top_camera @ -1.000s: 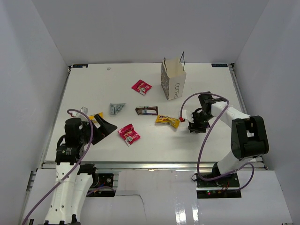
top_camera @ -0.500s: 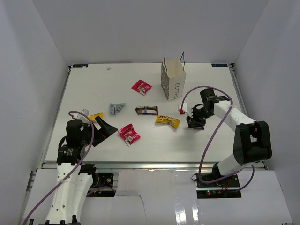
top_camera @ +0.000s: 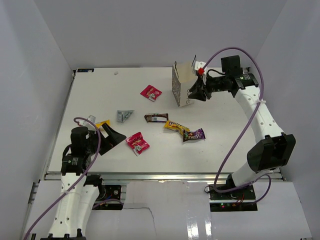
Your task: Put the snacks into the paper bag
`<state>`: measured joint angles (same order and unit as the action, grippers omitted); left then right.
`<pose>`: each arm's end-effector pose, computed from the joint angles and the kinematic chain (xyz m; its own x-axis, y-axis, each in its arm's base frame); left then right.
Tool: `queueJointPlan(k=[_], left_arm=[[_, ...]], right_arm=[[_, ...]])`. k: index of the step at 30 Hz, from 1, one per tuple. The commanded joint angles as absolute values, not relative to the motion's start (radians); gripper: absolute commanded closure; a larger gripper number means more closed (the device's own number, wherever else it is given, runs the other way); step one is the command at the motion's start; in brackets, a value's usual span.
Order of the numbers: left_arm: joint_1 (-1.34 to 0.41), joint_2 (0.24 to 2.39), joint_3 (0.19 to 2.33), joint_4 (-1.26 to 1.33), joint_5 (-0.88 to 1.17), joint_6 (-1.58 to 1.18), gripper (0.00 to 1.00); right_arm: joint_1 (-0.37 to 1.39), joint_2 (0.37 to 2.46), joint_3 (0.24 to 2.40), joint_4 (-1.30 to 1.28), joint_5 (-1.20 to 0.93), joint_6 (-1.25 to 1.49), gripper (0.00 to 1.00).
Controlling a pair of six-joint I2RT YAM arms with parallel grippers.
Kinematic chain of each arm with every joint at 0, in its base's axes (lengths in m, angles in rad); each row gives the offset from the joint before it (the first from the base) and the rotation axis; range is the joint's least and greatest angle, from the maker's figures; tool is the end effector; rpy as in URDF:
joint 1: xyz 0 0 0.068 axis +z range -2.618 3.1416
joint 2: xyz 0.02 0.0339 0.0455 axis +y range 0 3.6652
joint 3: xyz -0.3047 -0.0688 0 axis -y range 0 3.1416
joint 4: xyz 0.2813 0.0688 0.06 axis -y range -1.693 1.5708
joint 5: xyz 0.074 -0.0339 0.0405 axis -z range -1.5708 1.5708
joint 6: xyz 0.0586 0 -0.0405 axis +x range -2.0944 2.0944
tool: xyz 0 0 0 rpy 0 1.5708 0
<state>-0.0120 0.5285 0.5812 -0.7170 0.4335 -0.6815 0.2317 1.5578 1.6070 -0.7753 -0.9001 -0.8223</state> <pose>0.1345 -0.0262 0.2635 -0.6940 -0.5634 -0.4483 -0.1231 0.7063 -0.6971 0.3560 0.1312 0.4186 0.0825 -0.4484 -0.8900 -0.9586 0.2084 -0.1939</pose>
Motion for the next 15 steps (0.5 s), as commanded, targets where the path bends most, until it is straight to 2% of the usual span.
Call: queueJointPlan(k=[1,2,5,6,7,9,11,15], left_arm=[[-0.006,0.515,0.592,-0.701,0.456,-0.684,0.02],[-0.008,0.5,0.589,-0.706,0.456,-0.69,0.02],[-0.006,0.473,0.571,-0.721,0.453,-0.712,0.02],[-0.008,0.453,0.554,-0.721,0.454,-0.718,0.02],[-0.006,0.446,0.548,-0.722,0.456,-0.724,0.02],[-0.006,0.442,0.537,-0.723,0.462,-0.735,0.02],[-0.006,0.456,0.535,-0.721,0.463,-0.732,0.02],[-0.006,0.508,0.554,-0.715,0.462,-0.707,0.02]], right_arm=[[0.264,1.635,1.628,-0.927,-0.854,-0.949,0.57],[0.271,1.649,1.599,-0.986,-0.818,-1.029,0.41],[0.311,1.623,1.466,-1.063,-0.655,-1.229,0.16],[0.322,1.574,1.337,-1.031,-0.612,-1.238,0.05],[0.343,1.545,1.271,-0.987,-0.544,-1.238,0.03],[0.37,1.468,1.104,-0.809,-0.476,-1.186,0.1],[0.411,1.439,1.033,-0.638,-0.381,-1.081,0.1],[0.477,1.48,0.937,-0.464,-0.244,-0.95,0.1]])
